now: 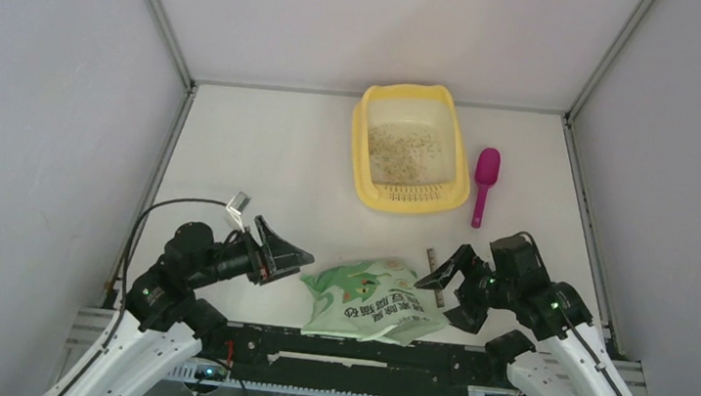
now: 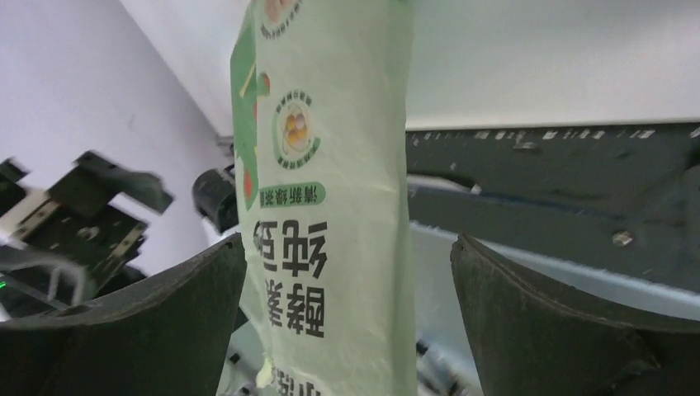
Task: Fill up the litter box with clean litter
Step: Close the cat litter bag at the center of the board.
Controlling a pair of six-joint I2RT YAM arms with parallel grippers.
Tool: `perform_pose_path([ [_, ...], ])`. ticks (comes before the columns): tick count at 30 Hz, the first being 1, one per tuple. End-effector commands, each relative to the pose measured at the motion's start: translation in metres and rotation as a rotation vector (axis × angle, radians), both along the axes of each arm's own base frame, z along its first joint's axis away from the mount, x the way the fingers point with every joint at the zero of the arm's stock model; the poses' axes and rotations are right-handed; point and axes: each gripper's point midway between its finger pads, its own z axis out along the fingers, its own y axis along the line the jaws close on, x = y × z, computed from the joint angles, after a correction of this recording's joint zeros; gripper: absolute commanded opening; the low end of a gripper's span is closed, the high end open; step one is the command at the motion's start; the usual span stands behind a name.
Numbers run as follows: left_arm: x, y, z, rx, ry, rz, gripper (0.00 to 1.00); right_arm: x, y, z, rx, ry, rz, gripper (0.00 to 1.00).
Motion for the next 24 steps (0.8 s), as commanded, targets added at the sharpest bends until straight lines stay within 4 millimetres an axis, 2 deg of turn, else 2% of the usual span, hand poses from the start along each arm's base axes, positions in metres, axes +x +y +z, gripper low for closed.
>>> perform_pose_path([
  [1, -0.012, 0.003, -0.027, 0.001, 0.233, 0.026, 1.00, -0.007, 0.030, 0.022, 0.225, 0.140, -0.044, 0.99],
  [4, -0.018, 0.008, -0.030, -0.023, 0.320, 0.066, 1.00, -0.011, 0.041, 0.028, 0.287, 0.195, -0.057, 0.97],
  [7, -0.023, 0.014, -0.023, -0.081, 0.356, 0.104, 1.00, -0.013, 0.056, 0.042, 0.357, 0.200, -0.047, 0.94],
  [11, -0.027, 0.020, -0.026, -0.130, 0.410, 0.148, 1.00, -0.018, 0.071, 0.036, 0.342, 0.251, -0.017, 0.93],
  [14, -0.033, 0.025, -0.033, -0.122, 0.446, 0.173, 1.00, -0.018, 0.085, 0.037, 0.359, 0.254, 0.001, 0.88],
  [16, -0.037, 0.028, -0.034, -0.114, 0.454, 0.176, 1.00, -0.020, 0.091, 0.037, 0.361, 0.256, 0.013, 0.77],
  [18, -0.040, 0.031, -0.032, -0.107, 0.452, 0.177, 1.00, -0.024, 0.095, 0.040, 0.368, 0.256, 0.028, 0.67],
  [20, -0.043, 0.033, -0.033, -0.101, 0.456, 0.180, 1.00, -0.028, 0.095, 0.041, 0.371, 0.257, 0.032, 0.62],
  [24, -0.044, 0.034, -0.037, -0.094, 0.463, 0.187, 1.00, -0.040, 0.080, 0.036, 0.352, 0.265, 0.014, 0.60],
])
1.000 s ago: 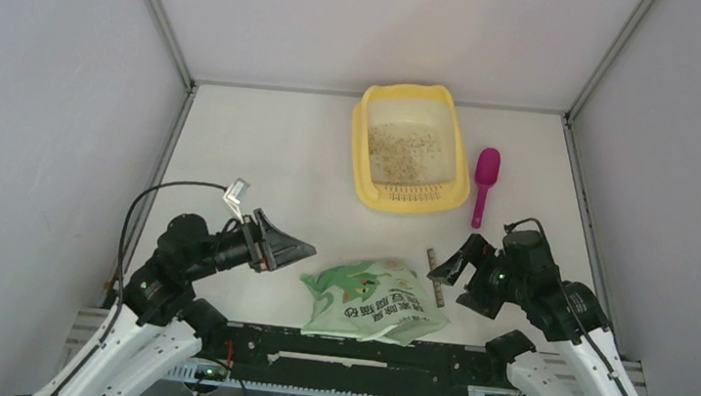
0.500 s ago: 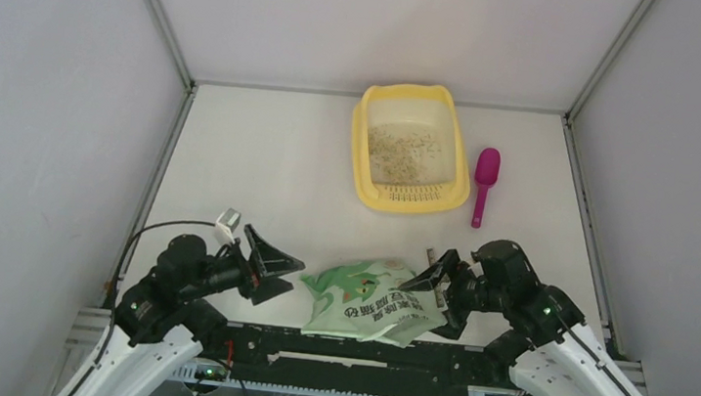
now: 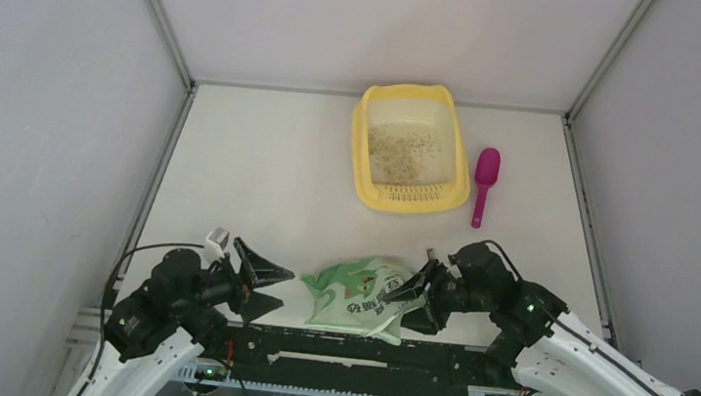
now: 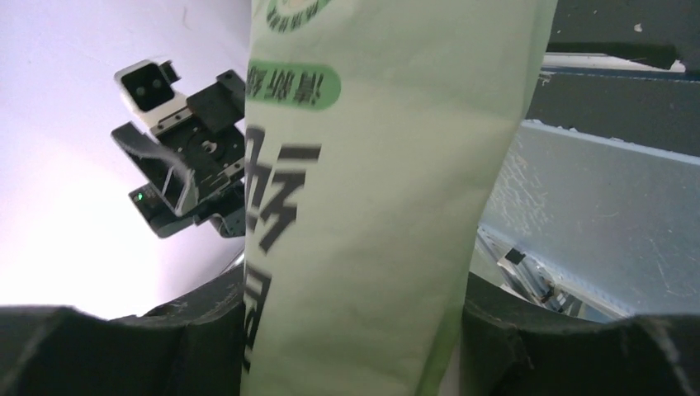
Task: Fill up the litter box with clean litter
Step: Close the cat litter bag at the center of the board.
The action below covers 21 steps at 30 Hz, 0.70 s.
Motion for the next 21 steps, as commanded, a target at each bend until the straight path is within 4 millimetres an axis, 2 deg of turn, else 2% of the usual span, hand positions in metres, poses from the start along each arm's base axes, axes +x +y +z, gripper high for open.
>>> perform_pose_path([
  [1, -0.001, 0.003, 0.007, -0.014, -0.002, 0.022, 1.00, -0.006, -0.008, 0.007, 0.045, -0.008, -0.045, 0.59],
  [3, 0.001, 0.002, 0.008, 0.002, -0.006, 0.015, 1.00, -0.011, -0.015, 0.001, 0.047, 0.004, -0.058, 0.63],
  [4, 0.002, 0.001, 0.009, 0.014, -0.009, 0.005, 1.00, -0.014, -0.018, -0.002, 0.052, 0.007, -0.060, 0.72],
  [5, 0.002, 0.000, 0.008, 0.030, -0.009, -0.009, 1.00, -0.015, -0.020, -0.004, 0.062, 0.014, -0.065, 0.87],
  [6, 0.002, -0.001, 0.008, 0.041, -0.010, -0.018, 1.00, -0.015, -0.021, -0.005, 0.074, 0.008, -0.073, 0.97],
  [13, 0.000, -0.009, 0.011, 0.046, 0.014, -0.042, 1.00, -0.017, -0.031, -0.022, 0.080, 0.043, -0.114, 0.99],
  [18, -0.007, -0.035, 0.016, 0.011, 0.036, -0.116, 1.00, -0.014, -0.035, -0.033, 0.050, 0.057, -0.110, 0.99],
  [21, -0.014, -0.052, 0.010, 0.037, 0.052, -0.166, 1.00, -0.010, -0.035, -0.030, 0.063, 0.051, -0.117, 0.96],
])
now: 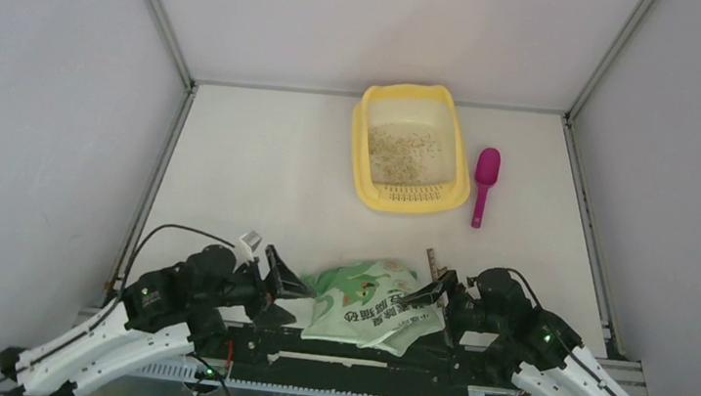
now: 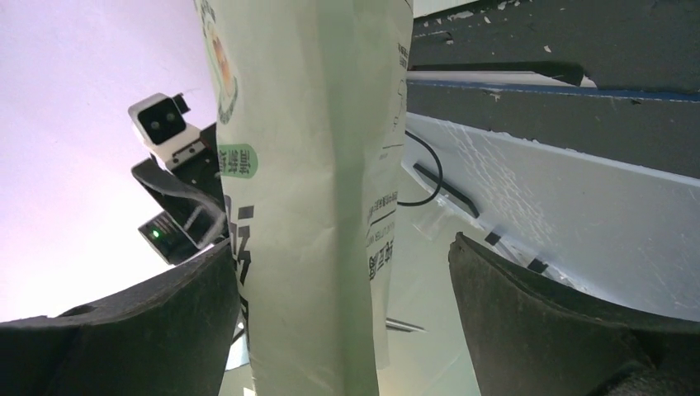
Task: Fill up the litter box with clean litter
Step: Close the cat litter bag at the center of the board.
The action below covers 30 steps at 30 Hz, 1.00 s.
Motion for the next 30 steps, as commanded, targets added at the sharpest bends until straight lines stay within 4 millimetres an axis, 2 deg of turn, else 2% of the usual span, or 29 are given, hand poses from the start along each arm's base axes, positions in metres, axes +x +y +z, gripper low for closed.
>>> perform_pose_path([
  [1, 0.005, -0.029, 0.022, -0.065, -0.021, -0.004, 1.00, 0.001, 0.000, 0.004, 0.017, -0.002, 0.010, 0.96],
  [4, 0.002, -0.043, 0.022, -0.094, -0.008, -0.022, 1.00, -0.001, -0.003, 0.002, 0.011, 0.011, 0.014, 0.95],
  [9, 0.005, -0.045, 0.026, -0.118, -0.003, 0.004, 1.00, -0.002, -0.008, 0.001, 0.022, 0.010, -0.012, 0.94],
  [12, -0.001, -0.056, 0.024, -0.154, 0.023, -0.014, 1.00, -0.003, -0.011, -0.003, 0.018, 0.017, -0.018, 0.94],
  [16, -0.018, -0.065, 0.011, -0.122, 0.052, -0.070, 1.00, -0.003, -0.012, -0.004, 0.018, 0.018, -0.023, 0.94],
  [18, -0.025, -0.055, -0.004, -0.051, 0.062, -0.085, 1.00, -0.003, -0.012, -0.004, 0.015, 0.017, -0.022, 0.93],
  [19, -0.024, -0.043, -0.011, -0.001, 0.060, -0.065, 1.00, -0.002, -0.012, -0.005, 0.012, 0.017, -0.021, 0.93],
  [22, -0.014, 0.006, -0.022, 0.095, 0.025, 0.052, 1.00, -0.002, -0.012, -0.006, 0.006, 0.012, -0.014, 0.93],
  [25, -0.006, 0.054, -0.023, 0.139, 0.006, 0.168, 1.00, -0.001, -0.012, -0.007, -0.004, 0.008, -0.011, 0.93],
  [27, -0.011, 0.058, -0.026, 0.124, 0.021, 0.159, 1.00, -0.001, -0.012, -0.010, -0.017, 0.012, -0.009, 0.93],
  [30, -0.025, 0.020, -0.031, 0.055, 0.064, 0.038, 1.00, -0.001, -0.012, -0.013, -0.028, 0.017, -0.004, 0.93],
])
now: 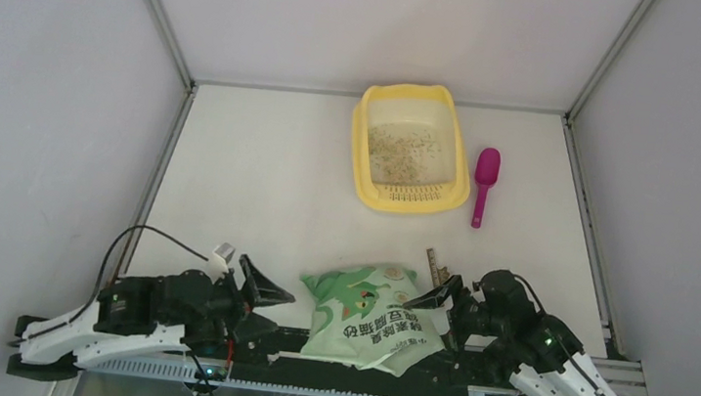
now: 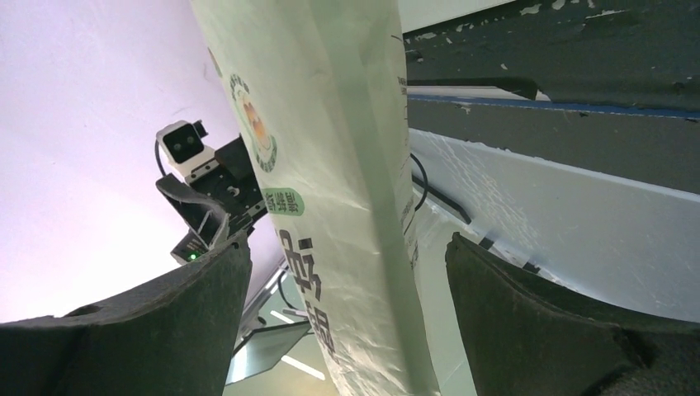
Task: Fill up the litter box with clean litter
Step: Close the cat litter bag at the center of the board.
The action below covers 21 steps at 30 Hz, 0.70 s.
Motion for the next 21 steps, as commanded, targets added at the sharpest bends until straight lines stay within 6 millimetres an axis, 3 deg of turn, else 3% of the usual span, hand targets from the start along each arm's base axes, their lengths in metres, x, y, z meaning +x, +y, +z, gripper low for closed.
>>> perform_pose_path([
  [1, -0.014, -0.026, -0.025, 0.034, 0.070, -0.097, 1.00, 0.000, 0.001, 0.000, -0.007, -0.008, 0.023, 0.93],
  [6, -0.033, -0.067, -0.024, 0.038, 0.081, -0.221, 1.00, 0.000, 0.001, -0.001, -0.012, -0.005, 0.023, 0.93],
  [8, -0.036, -0.072, -0.026, 0.031, 0.089, -0.226, 1.00, 0.000, 0.001, -0.001, -0.012, -0.007, 0.023, 0.92],
  [15, -0.019, -0.093, -0.003, -0.116, 0.044, -0.143, 1.00, 0.002, 0.004, 0.002, -0.002, -0.015, 0.034, 0.88],
  [18, -0.016, -0.108, -0.003, -0.153, 0.051, -0.132, 1.00, 0.002, 0.004, 0.005, 0.001, -0.020, 0.034, 0.84],
  [21, -0.016, -0.118, -0.004, -0.167, 0.051, -0.138, 0.91, 0.001, 0.004, 0.008, 0.006, -0.027, 0.033, 0.80],
])
